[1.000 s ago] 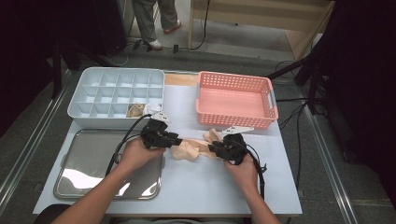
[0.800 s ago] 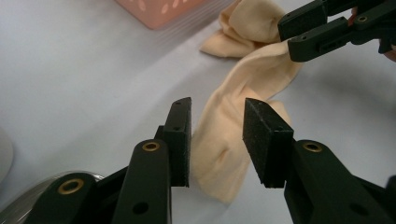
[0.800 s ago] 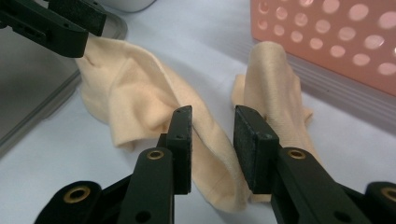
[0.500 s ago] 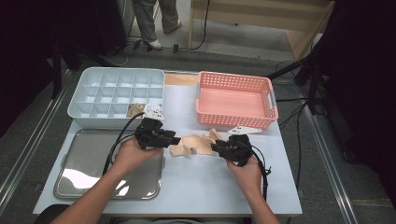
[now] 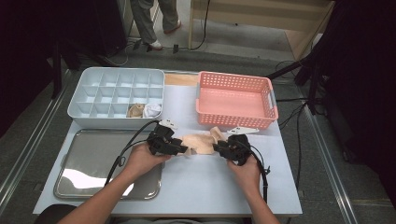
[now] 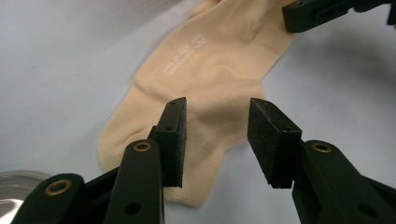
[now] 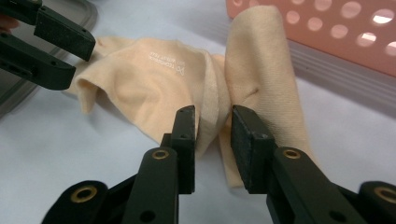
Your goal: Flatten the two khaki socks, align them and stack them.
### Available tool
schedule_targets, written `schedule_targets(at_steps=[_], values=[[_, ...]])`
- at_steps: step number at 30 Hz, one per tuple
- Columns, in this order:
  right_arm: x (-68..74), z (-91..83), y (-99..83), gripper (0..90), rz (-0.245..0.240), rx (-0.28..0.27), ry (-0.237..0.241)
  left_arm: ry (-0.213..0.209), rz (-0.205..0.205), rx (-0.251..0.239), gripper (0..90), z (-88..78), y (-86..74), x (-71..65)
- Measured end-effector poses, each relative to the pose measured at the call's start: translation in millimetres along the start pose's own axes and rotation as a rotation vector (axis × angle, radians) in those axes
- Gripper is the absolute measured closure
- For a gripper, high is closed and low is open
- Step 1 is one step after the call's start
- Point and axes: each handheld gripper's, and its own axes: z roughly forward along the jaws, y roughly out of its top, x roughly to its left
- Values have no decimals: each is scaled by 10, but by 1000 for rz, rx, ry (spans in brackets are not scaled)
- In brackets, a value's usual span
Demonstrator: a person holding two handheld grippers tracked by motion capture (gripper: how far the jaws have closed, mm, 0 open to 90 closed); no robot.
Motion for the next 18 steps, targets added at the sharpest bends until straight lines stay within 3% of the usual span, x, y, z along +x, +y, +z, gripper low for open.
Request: schedule_targets(at_steps=[6,10,13,18], values=[[-10,75,-5,812,18,15,15,26,2,35,597,71,-40,35],[-10,84,-5,852,31,26,20,39,37,37,610,90,-57,25],[-19,73,-5,861,44,33,17,53,70,40,657,91,-69,18],[-17,54,-10,863,47,39,14,54,67,12,763,105,-107,22]])
